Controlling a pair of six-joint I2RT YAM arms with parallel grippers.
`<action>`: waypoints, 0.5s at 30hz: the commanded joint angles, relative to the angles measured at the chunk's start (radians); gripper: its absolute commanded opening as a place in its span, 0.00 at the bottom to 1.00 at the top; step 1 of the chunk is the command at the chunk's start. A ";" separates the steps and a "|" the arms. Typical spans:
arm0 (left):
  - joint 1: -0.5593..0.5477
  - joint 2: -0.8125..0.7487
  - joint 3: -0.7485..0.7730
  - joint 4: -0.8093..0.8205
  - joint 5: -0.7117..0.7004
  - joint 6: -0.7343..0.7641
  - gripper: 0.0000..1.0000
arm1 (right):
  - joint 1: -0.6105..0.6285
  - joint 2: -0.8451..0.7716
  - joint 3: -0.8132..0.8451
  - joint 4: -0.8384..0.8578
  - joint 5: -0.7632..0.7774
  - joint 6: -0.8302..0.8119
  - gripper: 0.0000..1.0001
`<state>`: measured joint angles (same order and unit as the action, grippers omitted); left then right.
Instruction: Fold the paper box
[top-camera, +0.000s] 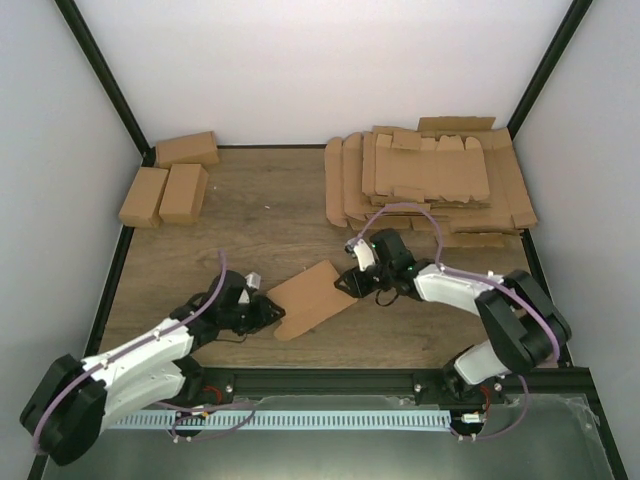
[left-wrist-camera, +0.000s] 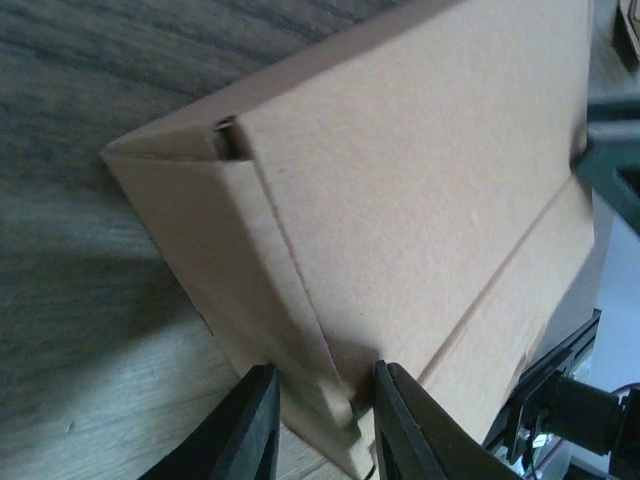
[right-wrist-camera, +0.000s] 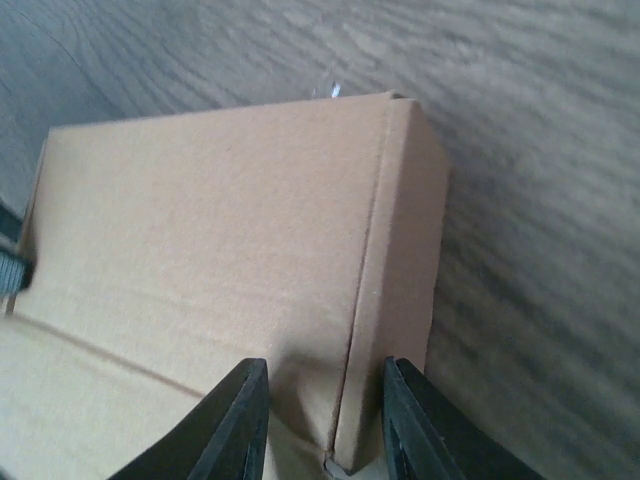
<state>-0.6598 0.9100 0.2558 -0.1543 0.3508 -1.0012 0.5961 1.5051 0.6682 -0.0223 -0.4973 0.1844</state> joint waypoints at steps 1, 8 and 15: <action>0.076 0.123 0.075 0.040 0.100 0.181 0.30 | 0.016 -0.119 -0.075 -0.052 -0.016 0.063 0.33; 0.109 0.357 0.270 0.089 0.202 0.376 0.41 | 0.075 -0.286 -0.175 -0.104 0.010 0.174 0.38; 0.113 0.465 0.396 0.105 0.201 0.431 0.55 | 0.132 -0.377 -0.166 -0.200 0.040 0.240 0.51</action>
<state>-0.5343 1.3407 0.5728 -0.1432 0.4622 -0.6464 0.6827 1.1755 0.4808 -0.1970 -0.4175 0.3717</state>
